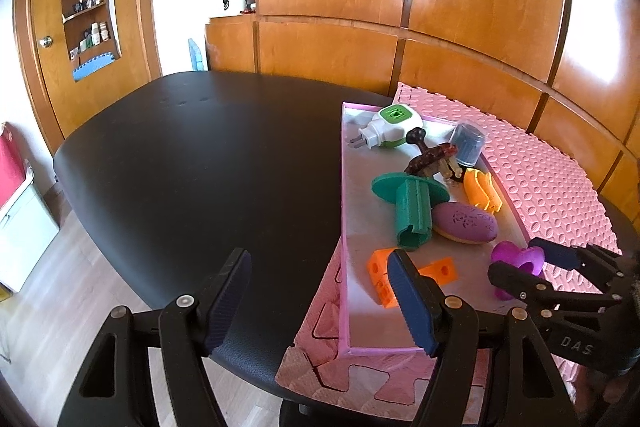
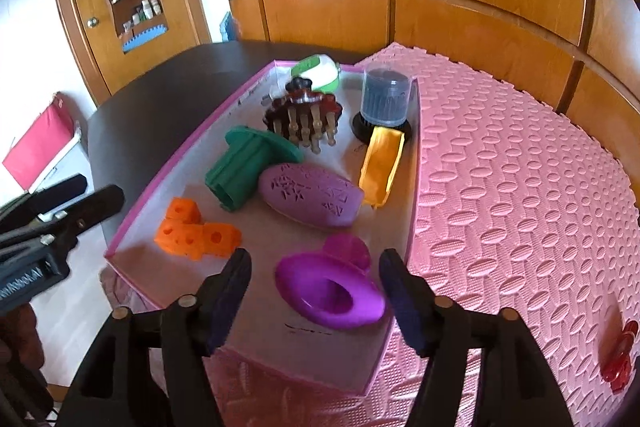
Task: Organize rigid objects
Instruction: 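Carry the purple suction cup into the tray and release it with the right gripper, then move both grippers back over the mat toward the red objects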
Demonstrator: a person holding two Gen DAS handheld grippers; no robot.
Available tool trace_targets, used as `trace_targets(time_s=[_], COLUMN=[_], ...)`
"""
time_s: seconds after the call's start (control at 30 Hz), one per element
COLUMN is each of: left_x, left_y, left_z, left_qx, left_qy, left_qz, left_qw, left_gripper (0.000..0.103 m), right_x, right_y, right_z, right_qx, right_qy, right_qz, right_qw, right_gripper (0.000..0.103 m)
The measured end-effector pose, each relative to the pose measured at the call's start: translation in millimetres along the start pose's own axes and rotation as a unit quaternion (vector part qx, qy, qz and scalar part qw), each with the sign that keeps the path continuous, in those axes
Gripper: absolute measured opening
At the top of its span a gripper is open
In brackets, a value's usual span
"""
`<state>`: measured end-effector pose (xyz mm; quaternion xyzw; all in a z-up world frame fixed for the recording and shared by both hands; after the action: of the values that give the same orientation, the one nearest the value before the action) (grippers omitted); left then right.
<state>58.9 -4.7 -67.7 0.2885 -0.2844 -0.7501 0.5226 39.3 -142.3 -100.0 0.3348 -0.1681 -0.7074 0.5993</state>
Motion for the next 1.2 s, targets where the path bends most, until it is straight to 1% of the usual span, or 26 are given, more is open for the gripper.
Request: trace_targets(time_s=[0.17, 0.37, 0.5, 0.6, 0.73, 0.9, 1.07, 1.2], left_x=[4, 15, 24, 33, 46, 68, 93, 114], left_y=[3, 9, 15, 21, 29, 40, 50, 58], left_z=[4, 10, 14, 17, 22, 27, 30, 33], left_qx=[0.005, 0.016, 0.023, 0.03, 0.04, 0.052, 0.061, 0.07], left_qy=[-0.001, -0.005, -0.011, -0.015, -0.021, -0.035, -0.049, -0.059], left_qz=[-0.006, -0.021, -0.033, -0.046, -0.063, -0.091, -0.118, -0.143], left_qw=[1.0, 0.9996, 0.9991, 0.9984, 0.997, 0.9939, 0.9899, 0.9855], left_gripper=[0.072, 0.072, 0.072, 0.072, 0.073, 0.075, 0.075, 0.075], right_x=[-1, 7, 20, 37, 70, 125, 183, 235], right_y=[3, 11, 18, 24, 31, 36, 40, 41], right_z=[12, 32, 46, 56, 69, 88, 113, 132], right_qx=[0.012, 0.034, 0.051, 0.064, 0.077, 0.097, 0.12, 0.136], right_qy=[0.009, 0.013, 0.005, -0.009, -0.036, -0.076, -0.127, -0.173], right_qz=[-0.005, -0.018, -0.028, -0.038, -0.065, -0.113, -0.149, -0.174], right_qw=[1.0, 0.999, 0.998, 0.997, 0.994, 0.986, 0.973, 0.96], right_gripper=[0.068, 0.068, 0.068, 0.068, 0.068, 0.068, 0.068, 0.068])
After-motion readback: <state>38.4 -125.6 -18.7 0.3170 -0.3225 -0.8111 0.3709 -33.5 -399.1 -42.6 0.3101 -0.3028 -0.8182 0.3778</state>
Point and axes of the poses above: each gripper's, at about its wrist camera, not at the fingertips, and z roughly against the way its jaws point, x to its right, y to its top, the point moved 5 cm from there along -z, roughly the way its jaws point, and after that the axes turned 15 degrees about -z, right-handed, at the moved point
